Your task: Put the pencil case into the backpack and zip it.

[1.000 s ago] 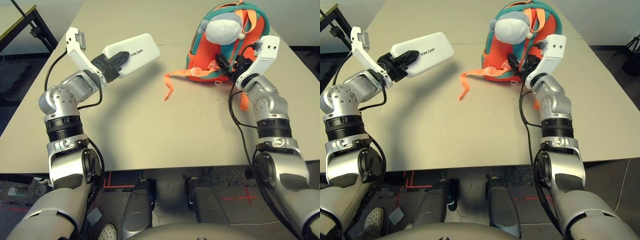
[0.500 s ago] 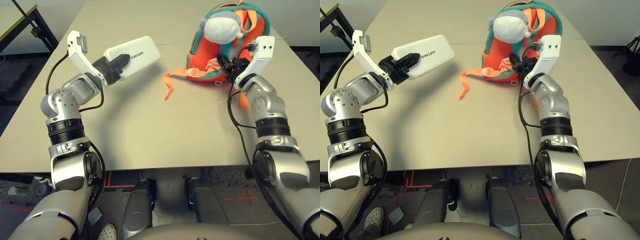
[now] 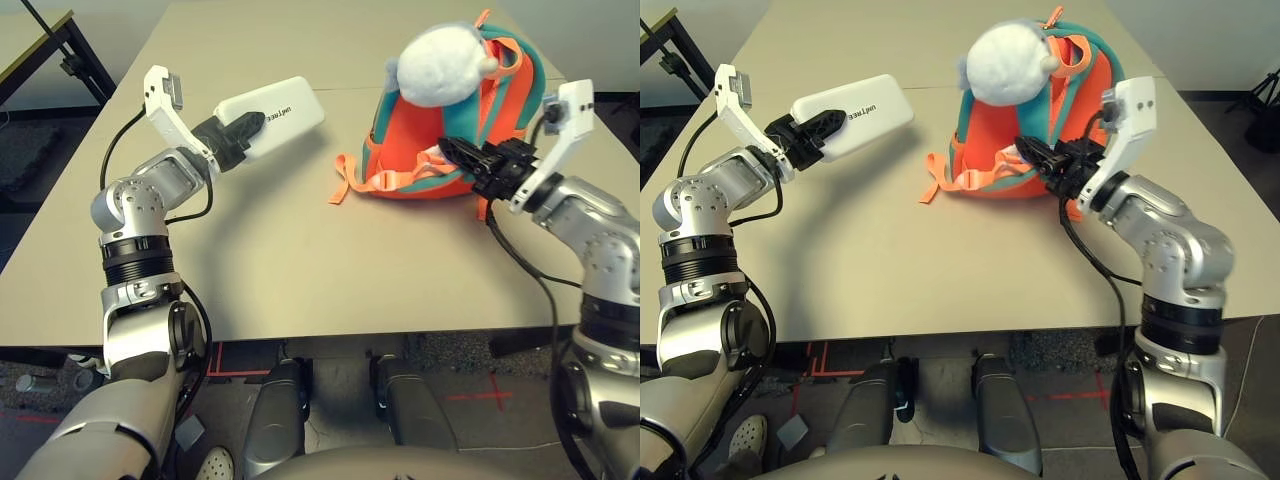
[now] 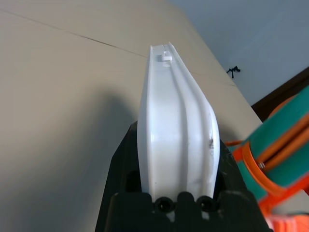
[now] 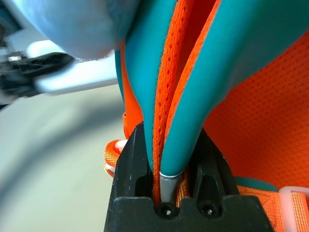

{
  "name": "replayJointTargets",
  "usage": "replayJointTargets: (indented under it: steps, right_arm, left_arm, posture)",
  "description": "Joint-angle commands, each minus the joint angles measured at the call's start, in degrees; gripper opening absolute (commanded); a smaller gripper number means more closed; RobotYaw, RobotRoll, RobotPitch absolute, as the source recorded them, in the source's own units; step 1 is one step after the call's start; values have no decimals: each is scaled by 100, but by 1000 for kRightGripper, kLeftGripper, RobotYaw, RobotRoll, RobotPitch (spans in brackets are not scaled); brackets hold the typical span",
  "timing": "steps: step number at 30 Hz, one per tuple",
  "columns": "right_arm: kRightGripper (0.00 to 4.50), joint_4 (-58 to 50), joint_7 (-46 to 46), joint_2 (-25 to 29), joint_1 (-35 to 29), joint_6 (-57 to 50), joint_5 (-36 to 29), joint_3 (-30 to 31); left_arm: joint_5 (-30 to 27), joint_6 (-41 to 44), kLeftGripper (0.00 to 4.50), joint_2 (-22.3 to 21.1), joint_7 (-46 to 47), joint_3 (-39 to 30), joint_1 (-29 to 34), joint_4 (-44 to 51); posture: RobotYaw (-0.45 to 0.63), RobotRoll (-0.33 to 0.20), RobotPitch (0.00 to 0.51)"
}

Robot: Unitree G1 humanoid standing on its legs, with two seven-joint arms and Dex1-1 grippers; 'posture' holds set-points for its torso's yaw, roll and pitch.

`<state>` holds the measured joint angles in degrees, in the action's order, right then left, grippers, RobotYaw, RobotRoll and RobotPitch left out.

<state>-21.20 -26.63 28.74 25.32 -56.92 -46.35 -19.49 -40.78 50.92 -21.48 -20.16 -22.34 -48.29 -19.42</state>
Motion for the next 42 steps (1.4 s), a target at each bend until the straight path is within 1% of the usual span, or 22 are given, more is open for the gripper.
replayJointTargets:
  steps: [1,4,6,8,12,17,25,29,33,36,39,42]
  right_arm:
    - [795,-655,-8,146,-184,-351,-824,-345]
    - [795,-810,101,238,-382,-483,-1208,-496]
    - [795,-864,181,249,-530,-461,-1298,-488]
    - [795,-883,342,134,-718,-344,-1182,-378]
    - [795,-841,673,-168,-1077,-10,-715,-17]
    - [795,-686,748,-213,-1380,284,-310,322]
    - [794,-232,735,-276,-1329,709,183,669]
    - [794,-56,688,-272,-1268,812,305,767]
    - [794,193,591,-232,-1177,916,460,877]
    - [794,311,530,-217,-1144,975,539,928]
    - [794,415,475,-220,-1124,1028,626,972]
    - [793,473,438,-233,-1121,1064,691,998]
  left_arm:
    - [42,-138,1210,-57,-172,41,-155,-108]
    - [79,-166,1210,-67,-241,92,-199,-199]
    - [103,-192,1210,-69,-282,123,-235,-266]
    - [126,-211,1210,-57,-314,151,-269,-312]
    - [177,-275,1210,-45,-417,218,-352,-360]
    - [311,-261,1210,-220,-745,507,-368,-166]
    - [217,-84,1210,-858,-1530,844,-559,488]
    - [-12,223,1209,-1111,-1866,803,-750,708]
    - [-359,739,1209,-1567,-2350,784,-1008,1075]
    - [-589,1041,1209,-1733,-2523,723,-1114,1226]
    - [-937,1379,1209,-1887,-2657,529,-1220,1262]
    - [-1116,1541,1209,-2023,-2708,409,-1250,1229]
  posture:
    - [-124,0,147]
    - [-131,0,148]
    - [-144,0,147]
    - [-145,0,147]
    - [-145,0,144]
    - [-141,0,144]
    - [-114,0,141]
    - [-110,0,142]
    - [-105,0,145]
    - [-103,0,145]
    - [-101,0,145]
    - [-99,0,144]
